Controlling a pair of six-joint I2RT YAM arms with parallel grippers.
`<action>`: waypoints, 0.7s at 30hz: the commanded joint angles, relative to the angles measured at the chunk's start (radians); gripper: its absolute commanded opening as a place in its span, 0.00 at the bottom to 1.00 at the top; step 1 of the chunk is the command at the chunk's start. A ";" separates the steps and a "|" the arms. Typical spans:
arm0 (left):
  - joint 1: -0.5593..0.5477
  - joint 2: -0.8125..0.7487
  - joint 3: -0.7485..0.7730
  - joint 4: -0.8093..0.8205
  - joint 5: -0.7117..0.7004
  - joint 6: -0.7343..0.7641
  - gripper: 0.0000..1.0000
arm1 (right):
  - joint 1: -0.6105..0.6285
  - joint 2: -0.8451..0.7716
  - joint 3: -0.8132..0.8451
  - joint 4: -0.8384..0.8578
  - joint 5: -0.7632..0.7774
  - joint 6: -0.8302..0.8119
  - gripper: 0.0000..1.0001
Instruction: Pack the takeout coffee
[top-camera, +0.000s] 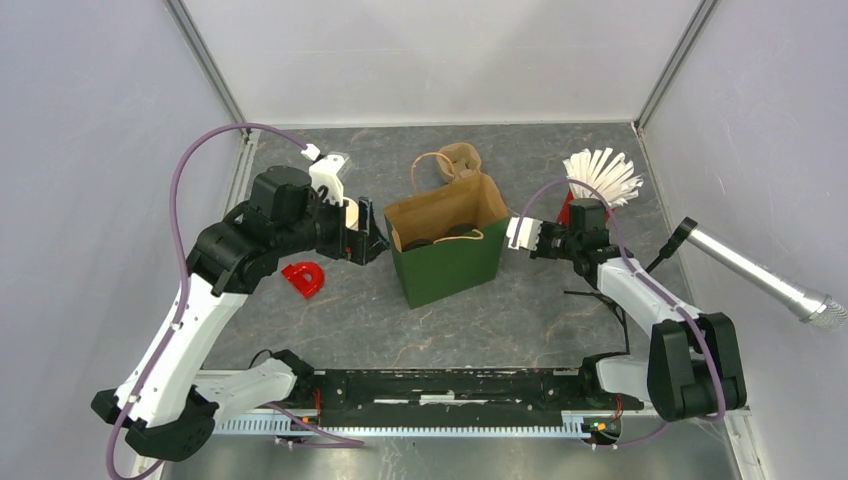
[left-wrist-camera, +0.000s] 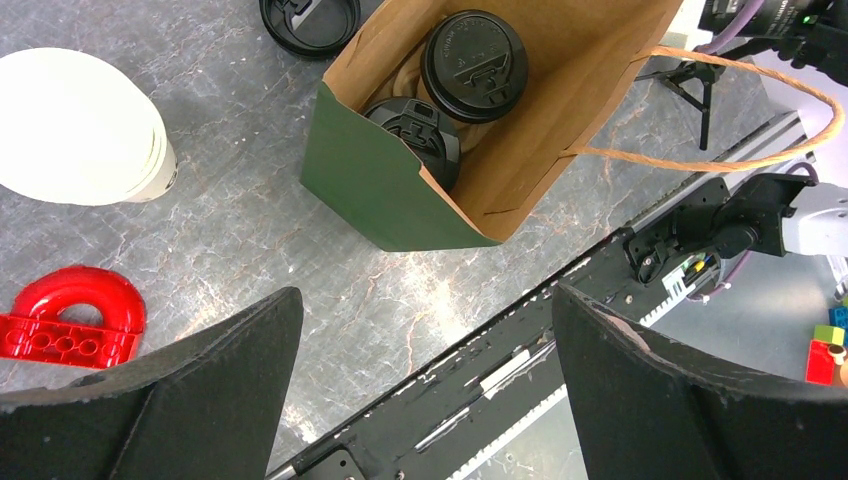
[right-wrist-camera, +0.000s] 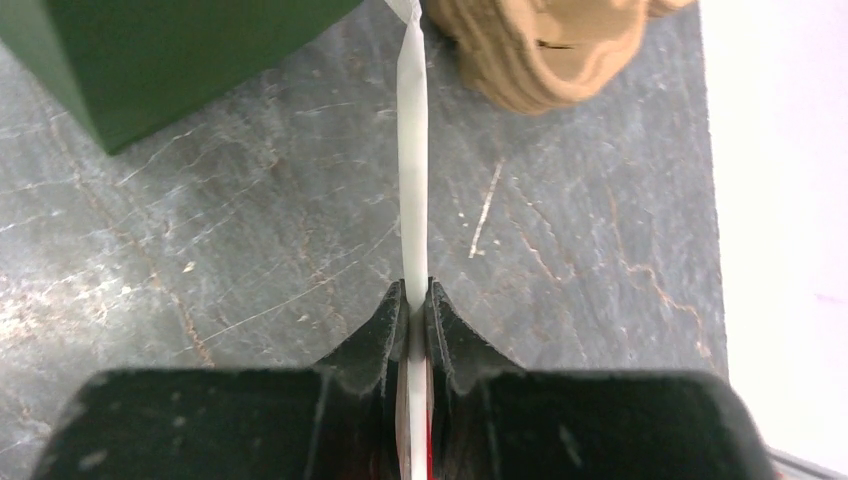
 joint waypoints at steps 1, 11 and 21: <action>0.005 0.003 0.036 0.024 -0.013 -0.007 1.00 | -0.003 -0.053 0.024 0.087 0.054 0.136 0.08; 0.005 0.028 0.105 0.046 -0.003 -0.016 1.00 | -0.006 -0.059 0.210 0.188 0.154 0.506 0.08; 0.004 0.015 0.113 0.035 0.005 -0.045 1.00 | 0.002 -0.039 0.589 0.157 0.035 0.641 0.07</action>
